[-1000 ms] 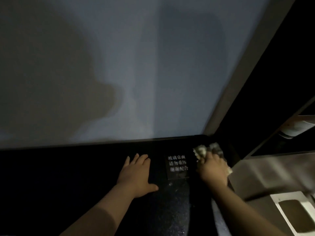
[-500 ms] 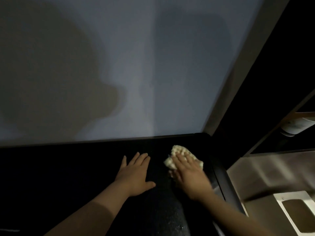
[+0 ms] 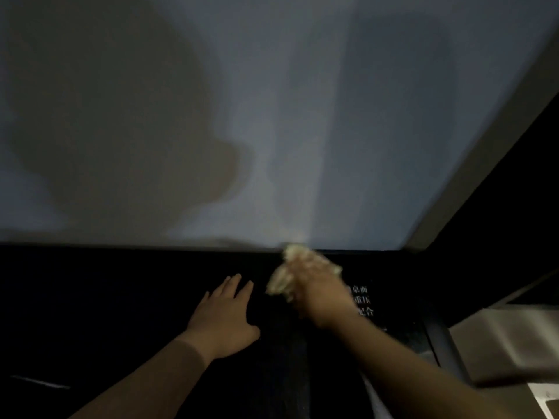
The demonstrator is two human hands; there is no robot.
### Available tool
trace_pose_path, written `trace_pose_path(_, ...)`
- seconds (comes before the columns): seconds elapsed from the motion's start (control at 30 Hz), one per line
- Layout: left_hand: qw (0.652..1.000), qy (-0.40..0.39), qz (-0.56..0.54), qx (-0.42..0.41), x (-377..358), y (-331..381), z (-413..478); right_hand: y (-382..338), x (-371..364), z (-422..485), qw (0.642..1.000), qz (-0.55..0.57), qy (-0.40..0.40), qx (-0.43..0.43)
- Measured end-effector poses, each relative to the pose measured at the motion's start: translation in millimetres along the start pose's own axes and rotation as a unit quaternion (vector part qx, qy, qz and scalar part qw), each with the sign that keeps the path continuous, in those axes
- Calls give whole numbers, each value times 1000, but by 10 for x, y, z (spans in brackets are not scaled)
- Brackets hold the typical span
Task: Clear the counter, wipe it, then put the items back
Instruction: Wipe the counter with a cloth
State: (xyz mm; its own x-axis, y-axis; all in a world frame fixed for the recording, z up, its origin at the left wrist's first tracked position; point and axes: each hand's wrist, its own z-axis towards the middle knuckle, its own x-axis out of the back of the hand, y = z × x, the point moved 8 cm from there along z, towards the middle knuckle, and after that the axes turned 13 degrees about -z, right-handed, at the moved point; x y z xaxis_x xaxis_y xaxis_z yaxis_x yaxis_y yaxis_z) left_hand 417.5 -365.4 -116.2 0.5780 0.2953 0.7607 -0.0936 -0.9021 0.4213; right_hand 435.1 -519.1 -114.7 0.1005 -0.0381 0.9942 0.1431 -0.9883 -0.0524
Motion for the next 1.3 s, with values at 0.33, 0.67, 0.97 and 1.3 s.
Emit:
trace_pose_path(0.33,1000,-16,-6,-7,40,13,-27,-472,-106,-164,997,-72,14,36)
trace_pose_path(0.67,997,-7,75,29,-27,64,-77,-155,-124,-461,996,-67,50,-36)
trace_pose_path(0.97,993,-24,108,30,-266,308,-325,808,-109,-1023,959,-3,15,-283)
trace_pose_path(1.3,993,-48,109,-26,-676,616,-641,1055,-90,-1427,979,-31,-7,-203)
